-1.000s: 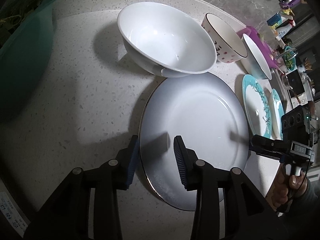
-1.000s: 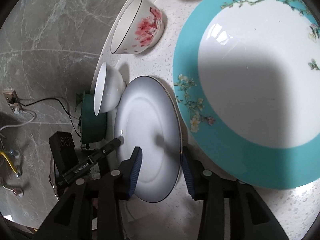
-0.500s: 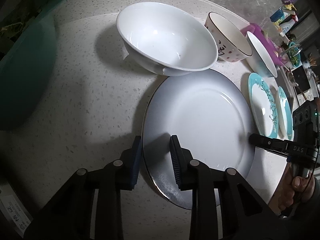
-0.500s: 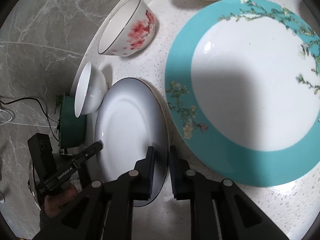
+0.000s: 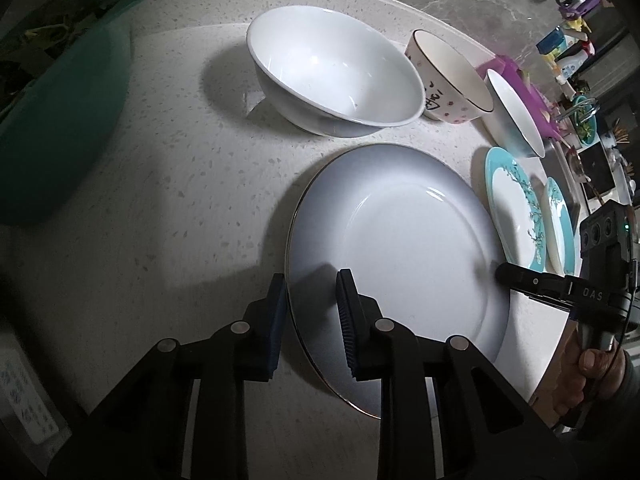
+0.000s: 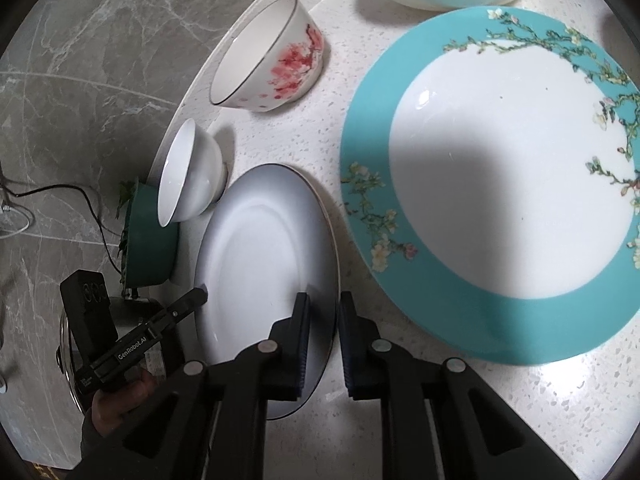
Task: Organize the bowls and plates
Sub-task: 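Lift the grey-rimmed plate with both tools and carry it along the counter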
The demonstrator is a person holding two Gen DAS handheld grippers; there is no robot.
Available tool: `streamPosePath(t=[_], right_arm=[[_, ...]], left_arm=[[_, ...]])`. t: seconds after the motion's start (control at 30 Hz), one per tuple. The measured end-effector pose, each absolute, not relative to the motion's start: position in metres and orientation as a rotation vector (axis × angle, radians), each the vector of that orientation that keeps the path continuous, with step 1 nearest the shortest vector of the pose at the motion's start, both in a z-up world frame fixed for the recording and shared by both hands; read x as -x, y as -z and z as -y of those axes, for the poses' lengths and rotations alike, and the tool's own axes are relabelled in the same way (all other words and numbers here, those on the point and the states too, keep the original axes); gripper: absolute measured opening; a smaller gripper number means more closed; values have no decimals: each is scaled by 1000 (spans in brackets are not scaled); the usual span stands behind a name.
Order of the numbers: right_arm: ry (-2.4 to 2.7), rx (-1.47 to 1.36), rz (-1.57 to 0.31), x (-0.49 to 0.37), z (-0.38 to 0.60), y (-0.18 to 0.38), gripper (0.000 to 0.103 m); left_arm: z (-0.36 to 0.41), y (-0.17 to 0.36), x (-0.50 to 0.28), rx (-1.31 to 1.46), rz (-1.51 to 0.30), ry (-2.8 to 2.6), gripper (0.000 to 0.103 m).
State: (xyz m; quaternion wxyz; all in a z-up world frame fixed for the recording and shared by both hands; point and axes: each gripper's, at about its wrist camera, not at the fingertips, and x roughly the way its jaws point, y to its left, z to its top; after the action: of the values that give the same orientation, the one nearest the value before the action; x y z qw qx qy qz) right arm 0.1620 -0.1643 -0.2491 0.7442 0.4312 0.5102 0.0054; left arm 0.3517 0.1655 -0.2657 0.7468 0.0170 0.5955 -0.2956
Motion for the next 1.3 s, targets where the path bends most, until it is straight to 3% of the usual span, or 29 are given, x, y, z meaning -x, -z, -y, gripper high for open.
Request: streamPosePath(t=[0.4, 0.87, 1.3], right_arm=[[-104, -826, -1129, -139, 154, 222, 17], [-232, -655, -1114, -75, 181, 194, 18], [-264, -569, -1144, -33, 199, 220, 19]], left_arm=[[-182, 228, -283, -25, -1246, 586, 22], [-163, 195, -145, 20, -1196, 482, 22], [-141, 235, -78, 66, -1207, 426, 22]])
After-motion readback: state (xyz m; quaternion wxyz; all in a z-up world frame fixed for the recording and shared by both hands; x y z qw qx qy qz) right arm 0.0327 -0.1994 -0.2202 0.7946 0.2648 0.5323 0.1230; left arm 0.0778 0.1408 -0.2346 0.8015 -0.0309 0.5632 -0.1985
